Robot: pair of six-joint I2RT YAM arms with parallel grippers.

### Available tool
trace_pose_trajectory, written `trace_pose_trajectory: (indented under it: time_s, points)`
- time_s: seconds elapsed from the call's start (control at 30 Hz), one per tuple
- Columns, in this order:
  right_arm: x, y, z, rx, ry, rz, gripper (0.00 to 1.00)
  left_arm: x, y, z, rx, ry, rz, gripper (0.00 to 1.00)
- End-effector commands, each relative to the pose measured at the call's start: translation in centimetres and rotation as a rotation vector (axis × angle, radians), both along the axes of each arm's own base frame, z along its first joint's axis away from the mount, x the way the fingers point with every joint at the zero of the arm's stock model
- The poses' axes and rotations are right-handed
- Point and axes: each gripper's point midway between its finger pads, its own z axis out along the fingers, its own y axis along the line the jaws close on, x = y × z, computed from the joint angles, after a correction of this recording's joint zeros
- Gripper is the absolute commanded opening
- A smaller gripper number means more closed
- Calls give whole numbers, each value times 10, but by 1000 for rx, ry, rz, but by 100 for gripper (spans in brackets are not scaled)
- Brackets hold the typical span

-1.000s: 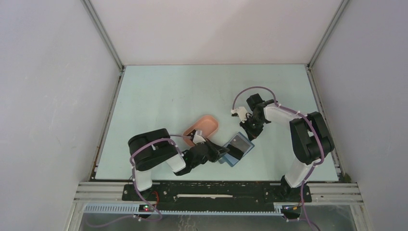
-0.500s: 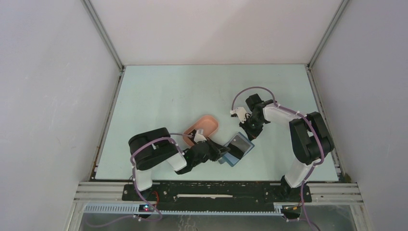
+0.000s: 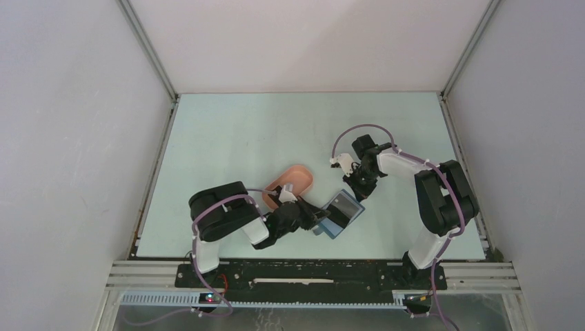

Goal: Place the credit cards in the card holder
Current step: Insert the credit card into the card holder.

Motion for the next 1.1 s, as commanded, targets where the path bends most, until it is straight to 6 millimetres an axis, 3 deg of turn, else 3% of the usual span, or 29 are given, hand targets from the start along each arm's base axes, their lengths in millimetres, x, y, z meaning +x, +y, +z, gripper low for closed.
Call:
trace_pose_trajectory:
  time_s: [0.0, 0.47, 0.67, 0.8, 0.9, 1.07]
  points:
    - [-19, 9, -7, 10, 69, 45, 0, 6, -3, -13, 41, -11, -16, 0]
    - [-18, 12, -5, 10, 50, 55, 2, 15, -3, -17, 20, 11, -11, 0]
    - [9, 4, 28, 45, -103, 4, 34, 16, 1, -27, 37, 37, -3, 2]
    - [15, 8, 59, 123, -212, 14, 38, 15, 0, -31, 33, 54, -6, 7]
    - [-2, 27, 80, 246, -248, 114, 25, 14, -3, -32, 25, 59, -18, 11]
    - [-84, 68, 81, 446, -182, 539, 4, 12, -4, -32, 21, 65, -24, 17]
